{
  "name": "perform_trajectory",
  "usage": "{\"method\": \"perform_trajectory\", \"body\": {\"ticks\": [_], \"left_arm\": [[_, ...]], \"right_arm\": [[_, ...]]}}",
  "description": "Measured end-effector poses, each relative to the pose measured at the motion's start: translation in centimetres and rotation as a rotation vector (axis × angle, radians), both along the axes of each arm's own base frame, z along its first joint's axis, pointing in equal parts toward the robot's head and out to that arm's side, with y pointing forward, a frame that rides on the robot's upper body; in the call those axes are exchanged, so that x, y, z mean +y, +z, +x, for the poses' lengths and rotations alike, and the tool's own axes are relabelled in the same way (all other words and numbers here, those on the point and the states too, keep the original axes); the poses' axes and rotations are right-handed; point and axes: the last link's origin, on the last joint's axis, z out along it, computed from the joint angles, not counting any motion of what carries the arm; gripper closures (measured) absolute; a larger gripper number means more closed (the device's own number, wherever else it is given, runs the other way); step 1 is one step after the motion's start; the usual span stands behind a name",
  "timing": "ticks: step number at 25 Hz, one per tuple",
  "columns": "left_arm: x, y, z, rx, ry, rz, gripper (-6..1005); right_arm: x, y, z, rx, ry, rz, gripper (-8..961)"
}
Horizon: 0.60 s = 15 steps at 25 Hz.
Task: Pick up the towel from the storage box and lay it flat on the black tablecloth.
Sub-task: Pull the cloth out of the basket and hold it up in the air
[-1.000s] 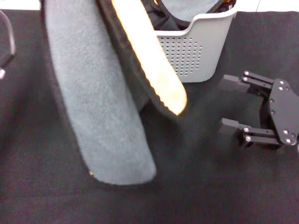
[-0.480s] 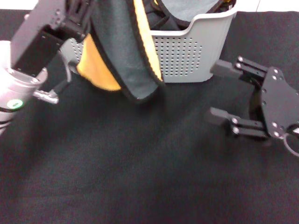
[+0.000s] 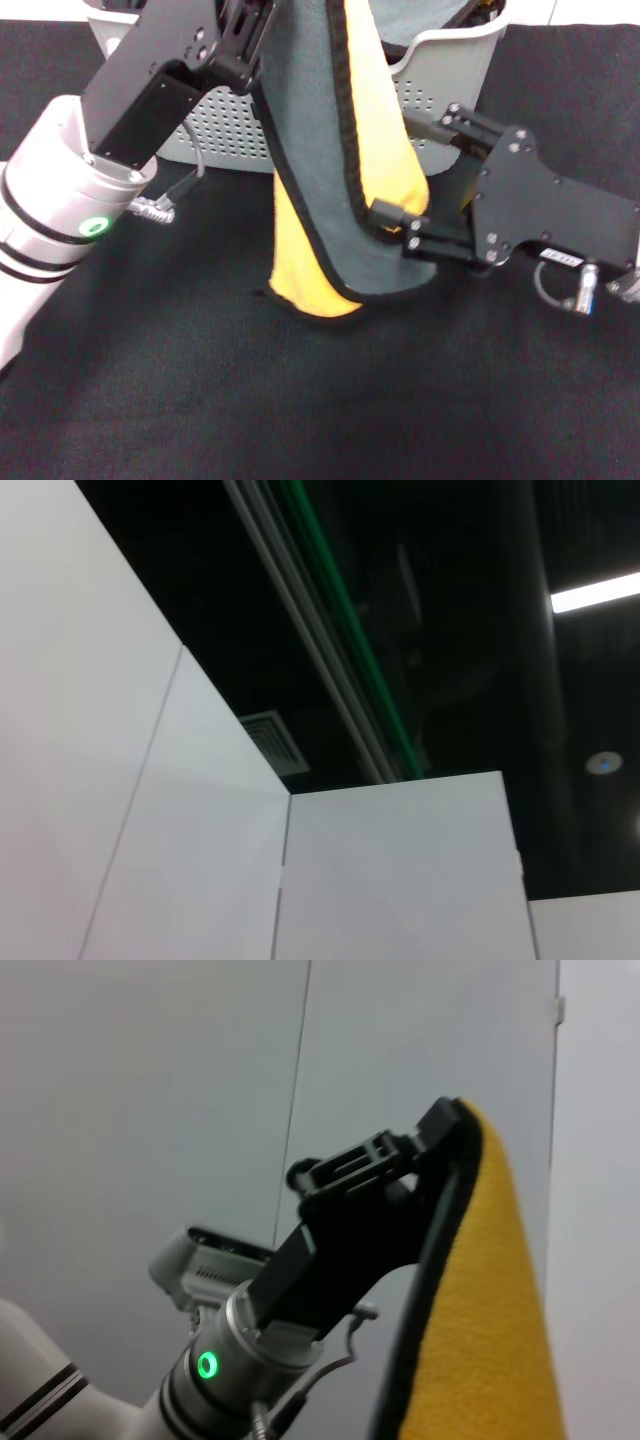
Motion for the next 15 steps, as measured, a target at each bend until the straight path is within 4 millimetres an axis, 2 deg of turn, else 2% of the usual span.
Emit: {"method": "perform_trajectory", "body": {"ticks": [6, 15], "left_arm": [[0.0, -0.9, 0.2, 0.016, 0.028, 0.047, 991], [-0.1, -1.1, 0.4, 0.018, 0.026, 0.053, 992]], "right_arm": [[-0.5, -0.8, -0.6, -0.005, 0.031, -0.035, 187], [0.6, -1.3, -0.2, -0.042, -0.047, 0.016, 188]]}}
